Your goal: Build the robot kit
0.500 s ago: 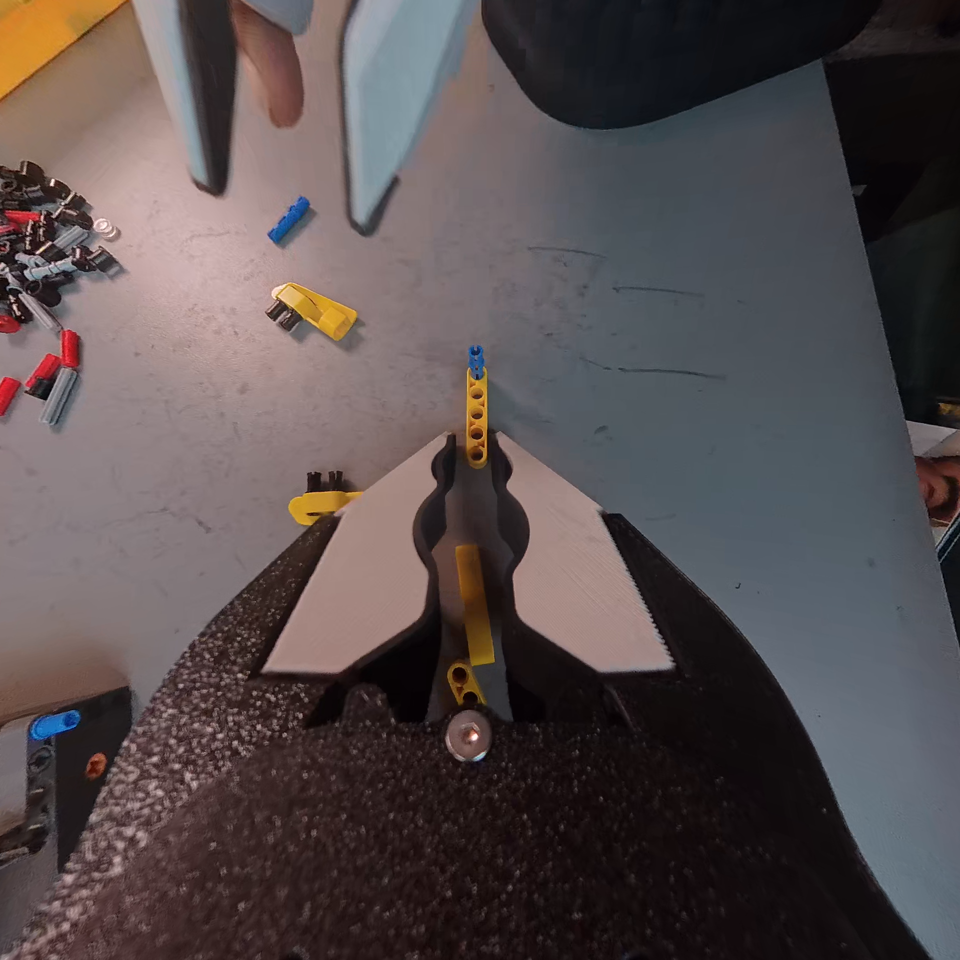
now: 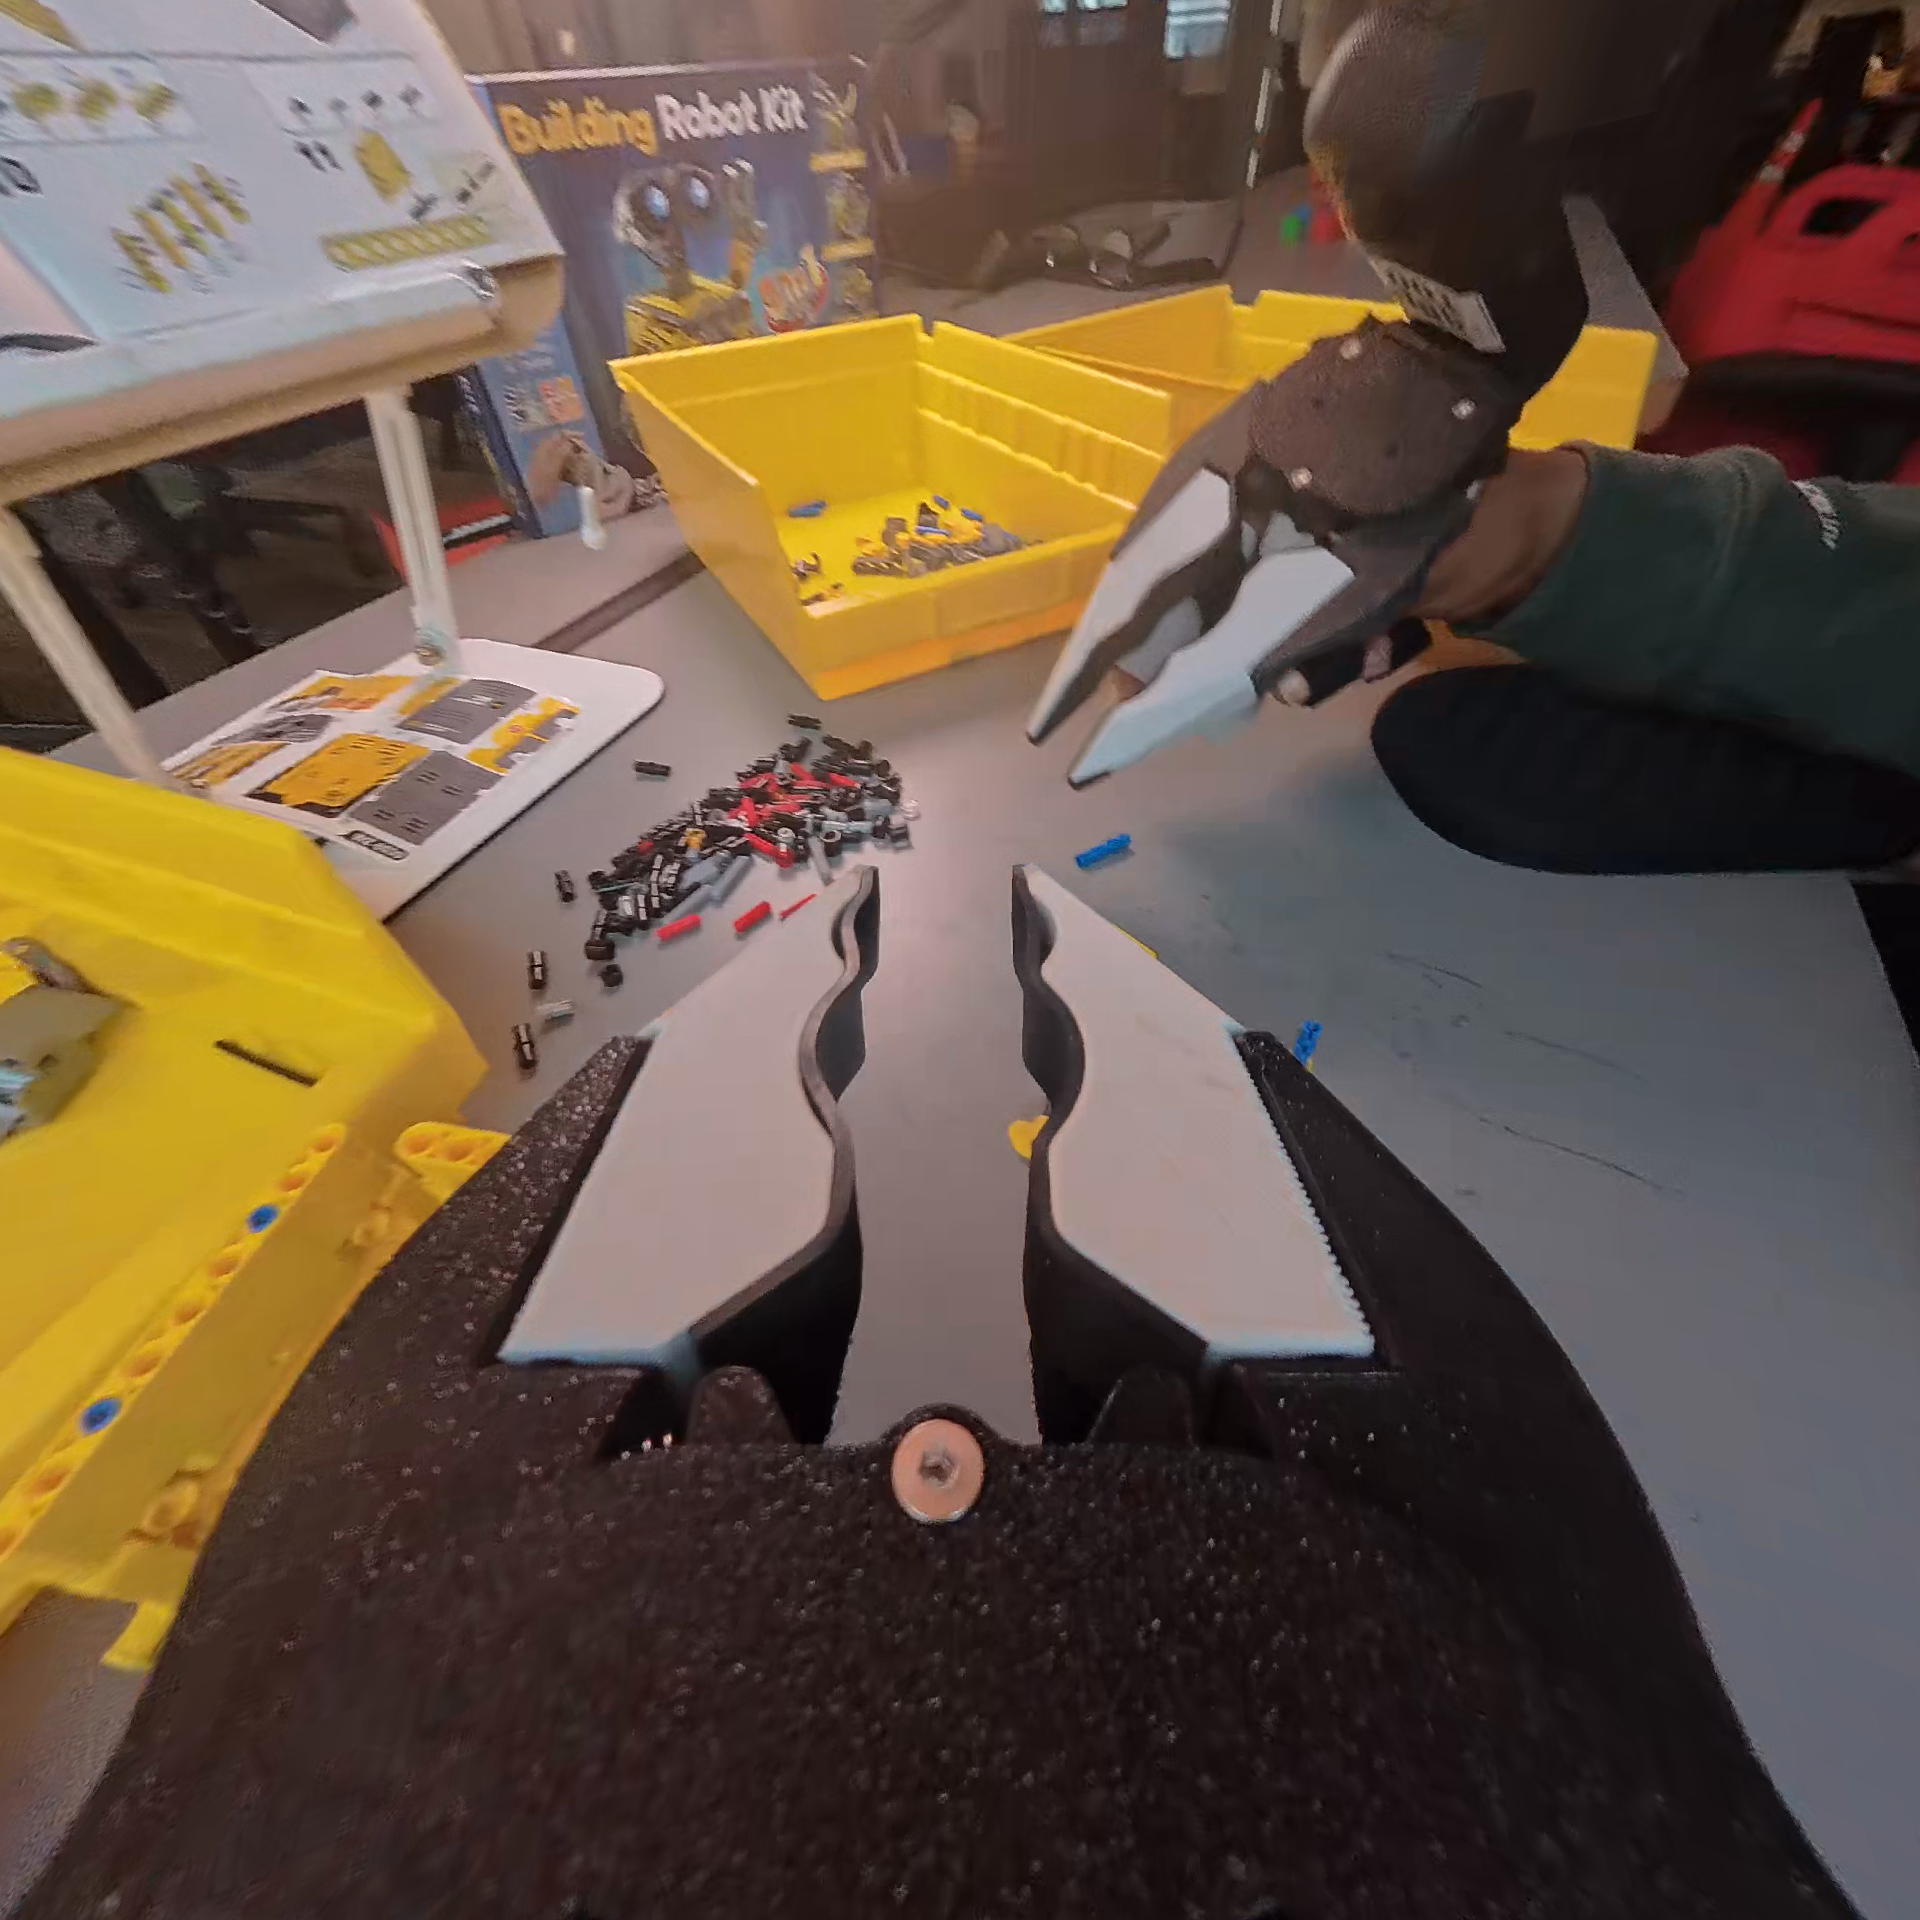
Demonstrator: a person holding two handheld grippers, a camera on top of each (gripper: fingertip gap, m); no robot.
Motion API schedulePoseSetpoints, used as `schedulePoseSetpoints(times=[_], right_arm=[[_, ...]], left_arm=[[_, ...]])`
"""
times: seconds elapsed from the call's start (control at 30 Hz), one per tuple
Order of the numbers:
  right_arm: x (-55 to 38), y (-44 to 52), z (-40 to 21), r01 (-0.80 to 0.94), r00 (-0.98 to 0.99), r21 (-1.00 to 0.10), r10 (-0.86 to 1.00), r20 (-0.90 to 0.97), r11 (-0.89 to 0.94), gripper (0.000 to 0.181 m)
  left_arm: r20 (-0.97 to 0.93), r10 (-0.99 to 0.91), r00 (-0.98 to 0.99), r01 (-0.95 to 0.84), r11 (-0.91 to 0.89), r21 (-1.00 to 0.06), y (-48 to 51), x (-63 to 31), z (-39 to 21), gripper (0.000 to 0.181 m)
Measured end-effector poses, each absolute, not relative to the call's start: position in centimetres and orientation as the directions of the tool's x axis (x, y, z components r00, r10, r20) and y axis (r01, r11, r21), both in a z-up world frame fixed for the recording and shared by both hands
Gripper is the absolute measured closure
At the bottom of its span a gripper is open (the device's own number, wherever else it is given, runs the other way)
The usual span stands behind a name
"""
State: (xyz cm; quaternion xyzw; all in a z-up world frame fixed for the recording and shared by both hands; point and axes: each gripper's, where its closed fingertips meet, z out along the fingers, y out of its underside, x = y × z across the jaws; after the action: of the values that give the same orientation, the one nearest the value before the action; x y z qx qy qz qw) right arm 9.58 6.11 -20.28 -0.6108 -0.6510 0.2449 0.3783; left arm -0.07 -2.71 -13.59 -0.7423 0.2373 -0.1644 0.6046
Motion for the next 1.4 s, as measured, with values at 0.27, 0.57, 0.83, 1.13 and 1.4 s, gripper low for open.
schedulePoseSetpoints(times=[0.27,0.57,0.83,1.13,1.4], right_arm=[[12.1,5.4,-23.9,0.761,-0.015,-0.647,0.998,0.061,0.051,0.163],[12.0,5.0,-24.0,0.774,-0.03,-0.632,0.999,0.014,0.032,0.171],[12.0,5.0,-24.0,0.772,-0.034,-0.636,0.999,-0.008,0.021,0.172],[11.9,5.0,-24.0,0.761,-0.045,-0.647,0.999,0.009,0.041,0.177],[10.2,2.6,-17.9,0.472,-0.173,-0.88,0.985,-0.025,0.06,0.177]], left_arm=[[-0.022,-0.472,0.881,-0.08,-0.105,-0.991,-2.5,-2.5,-11.9,0.159],[-0.057,-0.518,0.854,-0.146,-0.132,-0.981,-2.6,-0.8,-13.3,0.158],[-0.046,-0.541,0.84,-0.15,-0.151,-0.977,-2.6,-0.1,-13.9,0.159],[-0.039,-0.561,0.827,-0.16,-0.168,-0.973,-2.7,0.4,-14.5,0.16],[-0.019,-0.642,0.767,-0.159,-0.161,-0.974,-3.7,2.0,-14.3,0.164]])
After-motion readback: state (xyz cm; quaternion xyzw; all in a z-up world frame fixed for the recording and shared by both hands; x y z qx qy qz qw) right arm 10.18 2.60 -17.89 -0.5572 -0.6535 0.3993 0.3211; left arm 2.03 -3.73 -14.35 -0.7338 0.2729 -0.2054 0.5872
